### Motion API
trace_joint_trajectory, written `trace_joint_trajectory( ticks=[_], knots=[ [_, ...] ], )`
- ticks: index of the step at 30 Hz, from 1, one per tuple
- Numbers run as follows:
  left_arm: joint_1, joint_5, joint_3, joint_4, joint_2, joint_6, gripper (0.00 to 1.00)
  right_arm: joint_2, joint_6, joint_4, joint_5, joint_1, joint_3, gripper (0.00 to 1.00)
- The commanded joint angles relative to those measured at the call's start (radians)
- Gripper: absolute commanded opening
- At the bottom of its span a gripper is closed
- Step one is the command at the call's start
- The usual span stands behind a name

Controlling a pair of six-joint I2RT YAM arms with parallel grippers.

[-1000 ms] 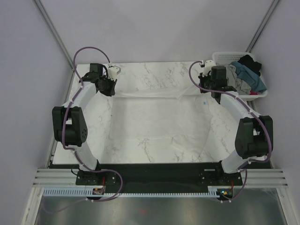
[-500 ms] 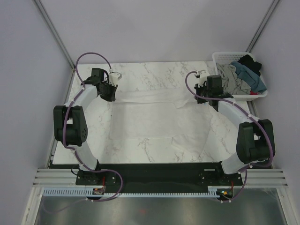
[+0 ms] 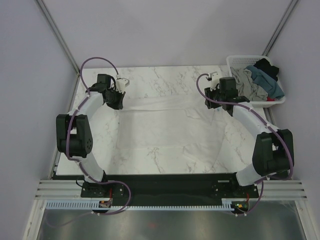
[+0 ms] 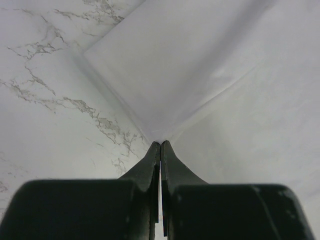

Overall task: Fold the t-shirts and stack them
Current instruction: Fold the tshirt

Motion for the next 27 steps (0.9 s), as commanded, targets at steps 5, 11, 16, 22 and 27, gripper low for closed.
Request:
trace_joint_trajectory(
  ticks=[5,11,16,22,27],
  knots=[
    [0.006,0.014,-0.021,0.031,-0.116,-0.023,0.02,-0.061,-0.016,-0.041,0.015,0.0,0.082,0.44],
    [0.006,0.014,-0.069,0.031,-0.146,-0.023,0.02,-0.029,-0.002,-0.04,-0.014,0.001,0.11,0.44],
    [0.006,0.014,-0.079,0.031,-0.178,-0.023,0.02,-0.021,0.001,-0.038,-0.019,0.001,0.118,0.43],
    [0.006,0.014,-0.079,0.031,-0.164,-0.023,0.02,-0.024,0.012,-0.033,-0.027,0.004,0.102,0.43],
    [0.006,0.014,-0.057,0.031,-0.135,-0.023,0.02,-0.024,0.001,-0.03,-0.014,0.004,0.105,0.43]
  ],
)
